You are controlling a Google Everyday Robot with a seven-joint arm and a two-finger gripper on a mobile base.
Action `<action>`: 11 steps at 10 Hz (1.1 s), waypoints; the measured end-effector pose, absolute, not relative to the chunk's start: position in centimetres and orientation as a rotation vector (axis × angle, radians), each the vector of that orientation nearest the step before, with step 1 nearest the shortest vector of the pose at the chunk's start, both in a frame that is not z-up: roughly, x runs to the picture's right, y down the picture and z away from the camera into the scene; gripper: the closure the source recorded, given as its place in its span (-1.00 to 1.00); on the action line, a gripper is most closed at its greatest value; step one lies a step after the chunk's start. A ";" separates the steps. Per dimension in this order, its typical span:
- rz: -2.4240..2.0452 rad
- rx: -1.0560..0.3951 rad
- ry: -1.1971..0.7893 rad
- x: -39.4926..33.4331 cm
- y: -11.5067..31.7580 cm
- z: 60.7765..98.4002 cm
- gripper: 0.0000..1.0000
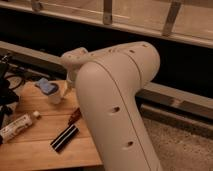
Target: Place the pepper in the ceramic bowl
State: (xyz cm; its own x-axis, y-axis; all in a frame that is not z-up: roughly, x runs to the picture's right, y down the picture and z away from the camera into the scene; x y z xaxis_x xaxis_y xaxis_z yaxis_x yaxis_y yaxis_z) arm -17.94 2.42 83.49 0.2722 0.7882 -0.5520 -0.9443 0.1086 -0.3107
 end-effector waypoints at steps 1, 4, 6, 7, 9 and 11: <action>1.298 -0.697 0.282 -17.8 2.9 83.5 -0.60; 1.323 -0.766 0.307 -17.7 7.4 83.0 -0.60; 1.342 -0.815 0.318 -18.2 10.4 82.4 -0.60; 1.342 -0.838 0.322 -18.6 11.2 82.3 -0.60; 1.330 -0.875 0.338 -19.3 13.0 83.0 -0.60; 1.328 -0.899 0.356 -18.9 13.5 84.7 -0.60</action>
